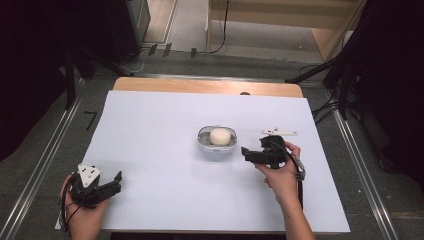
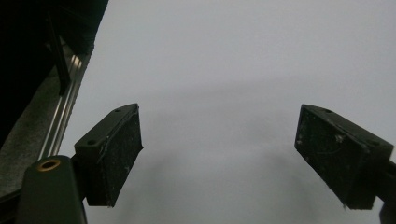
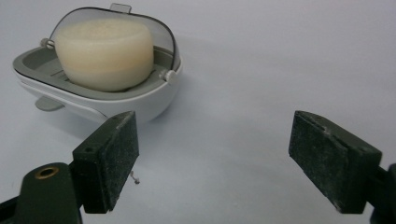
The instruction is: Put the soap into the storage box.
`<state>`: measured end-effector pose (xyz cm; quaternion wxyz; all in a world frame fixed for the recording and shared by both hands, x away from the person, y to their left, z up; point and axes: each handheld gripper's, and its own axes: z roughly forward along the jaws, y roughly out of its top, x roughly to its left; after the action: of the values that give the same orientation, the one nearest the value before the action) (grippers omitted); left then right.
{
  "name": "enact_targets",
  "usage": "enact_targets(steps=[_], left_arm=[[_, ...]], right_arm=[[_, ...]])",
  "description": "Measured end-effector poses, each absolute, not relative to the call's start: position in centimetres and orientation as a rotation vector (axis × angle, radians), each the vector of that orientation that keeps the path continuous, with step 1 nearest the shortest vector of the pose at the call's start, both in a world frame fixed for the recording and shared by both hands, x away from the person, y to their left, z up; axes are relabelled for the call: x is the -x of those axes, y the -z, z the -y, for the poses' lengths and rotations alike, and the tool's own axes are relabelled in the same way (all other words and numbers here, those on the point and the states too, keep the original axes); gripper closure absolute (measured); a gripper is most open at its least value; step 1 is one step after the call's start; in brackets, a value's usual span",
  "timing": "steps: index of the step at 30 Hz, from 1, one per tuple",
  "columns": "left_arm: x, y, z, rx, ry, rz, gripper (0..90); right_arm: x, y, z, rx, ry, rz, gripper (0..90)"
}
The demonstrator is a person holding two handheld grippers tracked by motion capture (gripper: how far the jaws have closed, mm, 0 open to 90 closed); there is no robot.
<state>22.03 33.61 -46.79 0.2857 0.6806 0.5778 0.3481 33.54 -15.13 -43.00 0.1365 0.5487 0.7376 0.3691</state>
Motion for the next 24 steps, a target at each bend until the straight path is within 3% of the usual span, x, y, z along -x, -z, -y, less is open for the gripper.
enact_targets(steps=[24], left_arm=[[-21.9, 46.7, -33.7, -1.803, -0.930, -1.533, 15.7]], right_arm=[[-30.5, 45.5, 20.5, -1.580, -1.145, -2.061, 11.8]])
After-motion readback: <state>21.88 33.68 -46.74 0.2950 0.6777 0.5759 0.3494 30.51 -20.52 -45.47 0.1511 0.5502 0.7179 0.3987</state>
